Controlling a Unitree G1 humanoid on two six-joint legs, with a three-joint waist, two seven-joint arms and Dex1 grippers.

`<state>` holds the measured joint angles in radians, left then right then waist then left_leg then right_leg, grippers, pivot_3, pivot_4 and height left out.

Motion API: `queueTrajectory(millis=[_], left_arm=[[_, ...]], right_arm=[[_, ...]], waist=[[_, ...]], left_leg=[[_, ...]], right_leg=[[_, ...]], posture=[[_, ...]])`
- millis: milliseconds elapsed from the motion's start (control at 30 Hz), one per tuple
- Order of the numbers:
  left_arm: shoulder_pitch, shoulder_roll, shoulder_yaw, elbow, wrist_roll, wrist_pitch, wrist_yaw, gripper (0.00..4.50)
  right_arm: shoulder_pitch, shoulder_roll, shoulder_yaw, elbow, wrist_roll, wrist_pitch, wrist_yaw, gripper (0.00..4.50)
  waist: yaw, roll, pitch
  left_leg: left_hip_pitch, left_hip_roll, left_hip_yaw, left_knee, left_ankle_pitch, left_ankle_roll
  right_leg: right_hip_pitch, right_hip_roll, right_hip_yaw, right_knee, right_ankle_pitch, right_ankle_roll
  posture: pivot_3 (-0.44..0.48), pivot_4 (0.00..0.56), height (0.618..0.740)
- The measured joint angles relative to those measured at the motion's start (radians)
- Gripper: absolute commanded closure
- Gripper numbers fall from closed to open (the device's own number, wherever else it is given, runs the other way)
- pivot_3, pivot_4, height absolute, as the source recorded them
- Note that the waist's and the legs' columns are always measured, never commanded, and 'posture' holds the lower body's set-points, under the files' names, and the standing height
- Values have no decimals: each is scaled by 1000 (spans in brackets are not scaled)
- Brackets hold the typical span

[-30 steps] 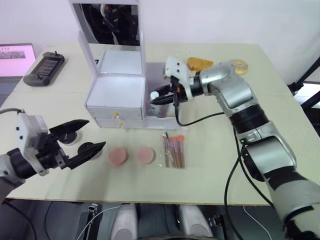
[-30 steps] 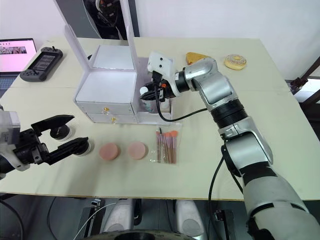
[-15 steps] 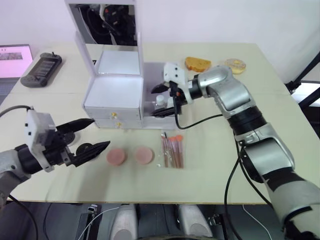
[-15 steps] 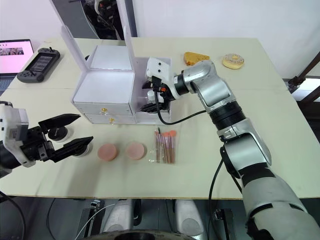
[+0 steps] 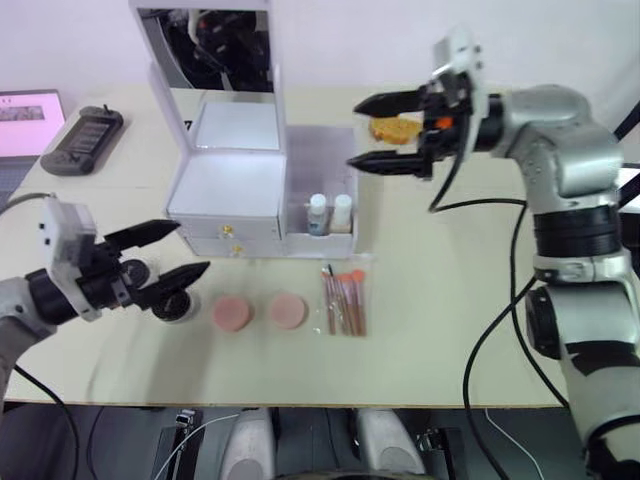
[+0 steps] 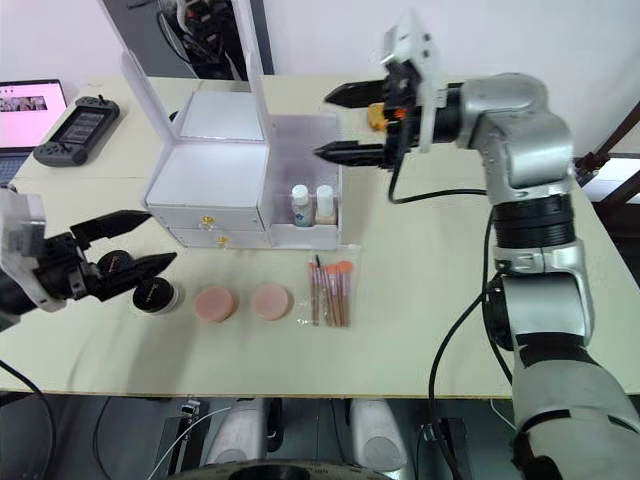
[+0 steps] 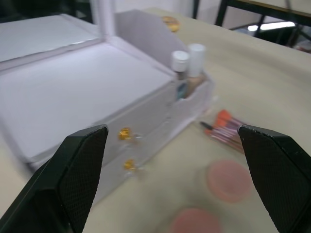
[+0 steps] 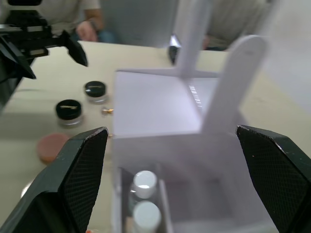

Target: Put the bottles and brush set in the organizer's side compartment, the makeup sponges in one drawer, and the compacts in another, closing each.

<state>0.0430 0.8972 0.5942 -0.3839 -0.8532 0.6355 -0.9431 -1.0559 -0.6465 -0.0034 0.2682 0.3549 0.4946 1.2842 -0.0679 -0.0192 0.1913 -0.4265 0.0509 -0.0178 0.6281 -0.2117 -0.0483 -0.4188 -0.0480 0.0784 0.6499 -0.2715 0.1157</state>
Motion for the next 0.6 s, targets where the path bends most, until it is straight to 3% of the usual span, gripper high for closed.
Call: queueTrajectory(millis=[200,433,600], left_arm=[[23,108,92,403,146,-165,-153,0],[61,190,182,802,275,-393,-303,0],[59,202,205,1094,348,-563,-314,0]], right_arm=[[260,-168,-119,-44,10,-36,-9,43],[596,-176,-306,-52,54,-107,-105,43],[770,-176,-360,13,14,-262,-162,43]], waist=[[-2,0,0],[-1,0,0],[-2,0,0]], left_leg=[[0,1,3,-3,0,0],[0,1,8,-4,0,0],[1,1,9,-4,0,0]], right_leg=[[-4,0,2,0,-1,-1],[-5,-2,4,-1,-1,-2],[-5,-2,4,0,-1,-2]], posture=[[0,150,740],[0,150,740],[0,150,740]])
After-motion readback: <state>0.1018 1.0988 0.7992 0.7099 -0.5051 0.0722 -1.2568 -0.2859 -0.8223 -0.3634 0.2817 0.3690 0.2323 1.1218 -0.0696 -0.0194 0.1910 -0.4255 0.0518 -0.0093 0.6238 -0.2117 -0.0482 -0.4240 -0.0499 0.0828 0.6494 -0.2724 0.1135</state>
